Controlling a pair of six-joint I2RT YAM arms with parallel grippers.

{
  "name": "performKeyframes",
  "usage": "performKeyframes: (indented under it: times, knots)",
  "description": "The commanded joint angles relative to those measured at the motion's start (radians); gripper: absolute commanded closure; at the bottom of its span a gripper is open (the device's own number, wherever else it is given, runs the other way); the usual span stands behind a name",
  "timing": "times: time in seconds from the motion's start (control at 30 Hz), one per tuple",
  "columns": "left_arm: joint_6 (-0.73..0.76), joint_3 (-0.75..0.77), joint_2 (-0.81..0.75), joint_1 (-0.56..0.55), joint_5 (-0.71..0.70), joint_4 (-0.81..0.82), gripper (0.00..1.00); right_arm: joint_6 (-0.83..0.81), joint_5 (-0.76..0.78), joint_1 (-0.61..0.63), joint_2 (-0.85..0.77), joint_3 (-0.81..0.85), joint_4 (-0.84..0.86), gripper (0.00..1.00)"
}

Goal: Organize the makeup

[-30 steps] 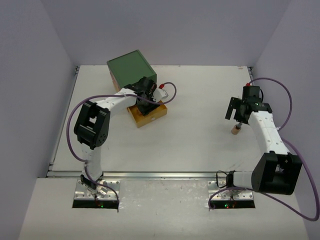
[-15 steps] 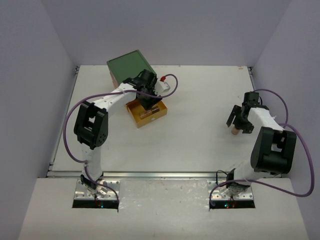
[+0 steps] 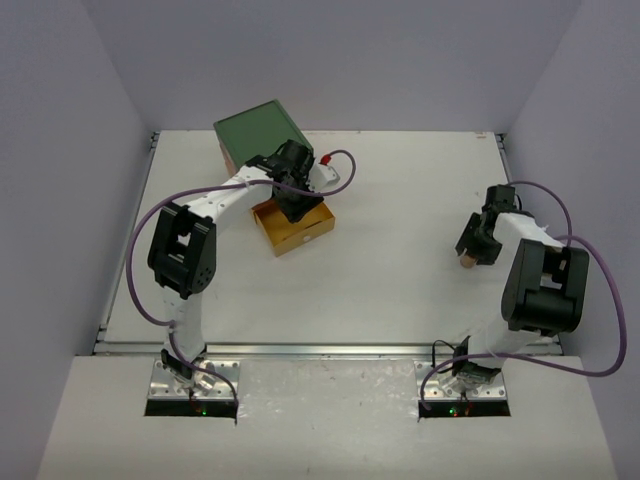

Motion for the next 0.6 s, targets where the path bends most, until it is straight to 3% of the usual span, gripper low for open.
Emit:
performKeyframes:
  times: [0.0,0.13,0.23,0.3,0.5,0.57]
  knots:
    - [-0.005,0.067,-0.03,-0.004,0.009,-0.007,0.51,-0.009,0.035,-0.004,0.007,0.02,0.046,0.56]
    - [-0.02,0.119,-0.029,-0.004,0.047,-0.039,0.51,-0.035,0.049,-0.004,0.016,0.027,0.047,0.69]
    - [-0.017,0.152,-0.033,-0.004,0.091,-0.069,0.51,-0.065,0.025,-0.004,0.005,0.028,0.059,0.9]
    - [-0.013,0.178,-0.035,-0.004,0.115,-0.089,0.5,-0.092,-0.02,-0.004,-0.018,0.028,0.07,0.97]
    - [0.069,0.324,-0.06,-0.004,0.275,-0.259,0.47,-0.15,-0.209,0.005,-0.15,0.044,0.101,1.0]
    - [0.193,0.336,-0.122,-0.004,0.365,-0.3,0.44,-0.158,-0.312,0.038,-0.232,0.068,0.101,1.0]
